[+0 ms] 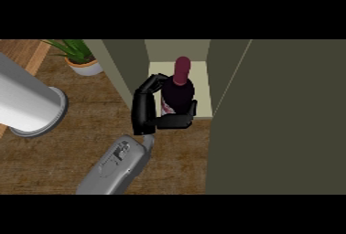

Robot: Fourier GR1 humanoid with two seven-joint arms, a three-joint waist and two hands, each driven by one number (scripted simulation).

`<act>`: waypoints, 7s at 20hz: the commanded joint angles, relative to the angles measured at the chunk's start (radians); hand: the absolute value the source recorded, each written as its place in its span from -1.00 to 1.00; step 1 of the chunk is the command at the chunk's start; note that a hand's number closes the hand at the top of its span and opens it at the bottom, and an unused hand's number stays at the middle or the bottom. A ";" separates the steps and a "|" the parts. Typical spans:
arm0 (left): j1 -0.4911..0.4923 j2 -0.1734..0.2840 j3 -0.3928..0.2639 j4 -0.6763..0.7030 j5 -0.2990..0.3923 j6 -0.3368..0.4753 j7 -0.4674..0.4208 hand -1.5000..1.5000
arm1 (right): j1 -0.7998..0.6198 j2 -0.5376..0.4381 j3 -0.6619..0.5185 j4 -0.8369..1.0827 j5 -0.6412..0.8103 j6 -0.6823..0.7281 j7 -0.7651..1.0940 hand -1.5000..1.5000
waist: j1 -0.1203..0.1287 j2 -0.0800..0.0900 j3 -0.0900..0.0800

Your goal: Pick up the wine, place it into the cabinet and close the cabinet

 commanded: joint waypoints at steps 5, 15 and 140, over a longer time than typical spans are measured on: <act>-0.066 -0.005 0.035 0.066 0.044 -0.005 0.017 1.00 | 0.066 0.030 0.021 -0.113 -0.048 -0.003 0.006 -1.00 | -0.002 0.000 0.000; -0.194 -0.005 0.125 0.330 0.110 -0.101 -0.064 1.00 | 0.075 0.028 0.009 -0.079 -0.062 0.000 -0.003 -1.00 | -0.005 0.001 0.000; 0.057 -0.005 -0.325 0.112 0.517 0.132 -0.442 -1.00 | -0.009 0.002 0.035 -0.074 -0.047 -0.070 0.024 -1.00 | 0.002 -0.003 0.000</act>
